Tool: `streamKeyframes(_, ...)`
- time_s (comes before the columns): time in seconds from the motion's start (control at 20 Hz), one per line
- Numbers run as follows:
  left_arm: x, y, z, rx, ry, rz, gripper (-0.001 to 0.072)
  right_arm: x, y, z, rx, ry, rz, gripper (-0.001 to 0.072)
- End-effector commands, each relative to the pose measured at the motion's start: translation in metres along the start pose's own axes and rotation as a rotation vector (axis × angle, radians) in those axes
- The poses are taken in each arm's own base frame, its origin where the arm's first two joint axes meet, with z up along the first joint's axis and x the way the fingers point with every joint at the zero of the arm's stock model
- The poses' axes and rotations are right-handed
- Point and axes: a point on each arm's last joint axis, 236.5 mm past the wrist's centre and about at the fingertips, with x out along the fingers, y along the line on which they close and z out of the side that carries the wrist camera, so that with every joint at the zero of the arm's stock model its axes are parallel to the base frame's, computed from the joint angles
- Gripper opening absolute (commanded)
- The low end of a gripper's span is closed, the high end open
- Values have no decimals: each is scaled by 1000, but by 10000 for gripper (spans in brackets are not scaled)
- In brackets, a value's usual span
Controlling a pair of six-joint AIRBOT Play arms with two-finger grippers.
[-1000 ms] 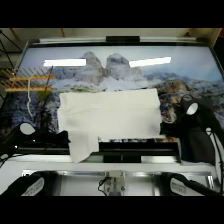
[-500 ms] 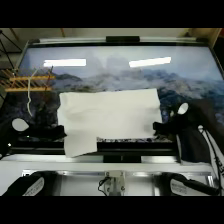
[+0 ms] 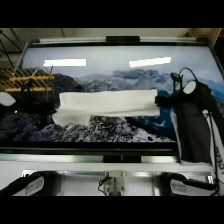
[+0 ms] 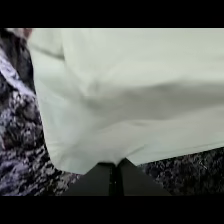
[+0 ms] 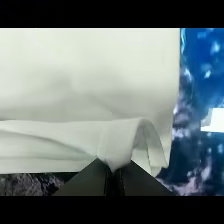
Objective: Fold the shirts.
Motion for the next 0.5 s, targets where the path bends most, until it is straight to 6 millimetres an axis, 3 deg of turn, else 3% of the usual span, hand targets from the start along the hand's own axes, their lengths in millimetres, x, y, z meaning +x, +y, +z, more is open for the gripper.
streamKeyframes(0.0,33,-3,56,-22,17,-43,36,22,10,54,5,-75,10,65)
streamKeyframes(0.1,56,-7,79,-42,40,-80,36,42,8,67,14,-58,11,65)
streamKeyframes(0.25,79,-5,105,-41,40,-89,36,50,-8,80,34,-82,-34,65)
streamKeyframes(0.35,95,-6,104,-53,65,-101,36,49,-26,78,25,-72,-107,65)
streamKeyframes(0.45,111,-11,87,-45,140,-109,70,49,-28,68,22,-30,-116,100)
